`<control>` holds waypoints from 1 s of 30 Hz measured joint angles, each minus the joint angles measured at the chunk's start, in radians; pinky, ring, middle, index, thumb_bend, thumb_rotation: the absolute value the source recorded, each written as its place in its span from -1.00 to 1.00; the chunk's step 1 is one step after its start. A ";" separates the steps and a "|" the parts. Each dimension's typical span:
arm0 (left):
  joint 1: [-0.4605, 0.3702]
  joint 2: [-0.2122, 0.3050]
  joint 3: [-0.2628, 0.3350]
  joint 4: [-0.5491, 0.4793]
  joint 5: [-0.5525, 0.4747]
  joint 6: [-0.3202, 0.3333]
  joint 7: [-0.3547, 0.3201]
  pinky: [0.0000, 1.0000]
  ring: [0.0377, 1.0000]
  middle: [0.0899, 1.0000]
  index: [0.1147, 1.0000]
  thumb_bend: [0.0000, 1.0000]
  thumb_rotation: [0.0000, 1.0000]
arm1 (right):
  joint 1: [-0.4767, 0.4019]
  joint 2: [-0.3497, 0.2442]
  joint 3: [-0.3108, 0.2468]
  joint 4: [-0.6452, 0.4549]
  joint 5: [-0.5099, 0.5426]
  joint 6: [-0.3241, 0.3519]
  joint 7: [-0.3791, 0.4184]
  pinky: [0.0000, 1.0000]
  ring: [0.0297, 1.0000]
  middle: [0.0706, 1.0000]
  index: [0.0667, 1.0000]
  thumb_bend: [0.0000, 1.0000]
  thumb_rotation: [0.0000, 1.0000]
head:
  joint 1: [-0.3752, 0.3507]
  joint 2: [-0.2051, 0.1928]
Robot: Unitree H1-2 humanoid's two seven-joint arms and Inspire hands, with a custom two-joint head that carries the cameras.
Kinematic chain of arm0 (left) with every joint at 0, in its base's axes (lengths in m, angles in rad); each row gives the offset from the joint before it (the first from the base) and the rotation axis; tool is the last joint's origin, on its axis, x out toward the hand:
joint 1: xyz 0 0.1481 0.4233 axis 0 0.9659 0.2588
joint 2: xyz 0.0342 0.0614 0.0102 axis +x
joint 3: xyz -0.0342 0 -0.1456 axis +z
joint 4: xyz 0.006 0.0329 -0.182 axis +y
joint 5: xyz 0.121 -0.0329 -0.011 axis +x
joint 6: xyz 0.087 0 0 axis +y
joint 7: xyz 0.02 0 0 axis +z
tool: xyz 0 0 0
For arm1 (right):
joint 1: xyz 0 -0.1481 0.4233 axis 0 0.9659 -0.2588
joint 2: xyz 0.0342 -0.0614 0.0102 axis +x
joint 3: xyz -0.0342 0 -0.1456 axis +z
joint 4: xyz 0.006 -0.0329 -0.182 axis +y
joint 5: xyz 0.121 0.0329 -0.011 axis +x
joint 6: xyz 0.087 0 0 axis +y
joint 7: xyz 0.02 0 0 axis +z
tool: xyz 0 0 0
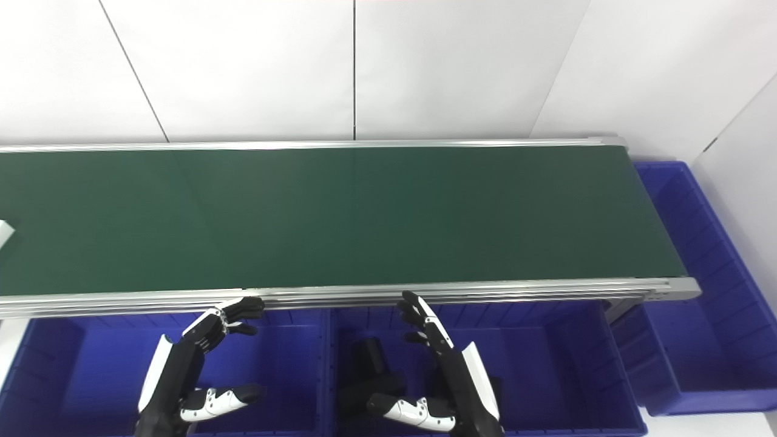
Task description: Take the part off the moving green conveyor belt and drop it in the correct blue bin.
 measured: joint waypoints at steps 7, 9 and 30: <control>0.000 0.000 0.000 0.000 -0.001 0.000 -0.001 0.21 0.41 0.45 0.41 0.83 0.17 | 0.000 0.000 0.000 0.000 0.007 0.000 0.000 0.52 0.74 0.79 0.88 0.84 0.15 | 0.000 0.000; 0.000 0.000 -0.001 0.000 -0.001 0.000 -0.001 0.20 0.40 0.45 0.41 0.83 0.17 | 0.000 0.000 0.000 0.000 0.004 0.000 0.000 0.51 0.74 0.79 0.88 0.85 0.16 | 0.000 0.000; -0.015 0.001 -0.097 0.038 0.072 0.000 0.116 0.17 0.36 0.44 0.42 0.90 0.16 | 0.006 -0.041 -0.022 0.034 0.059 -0.016 0.001 0.55 0.74 0.80 0.91 0.72 0.08 | 0.273 -0.107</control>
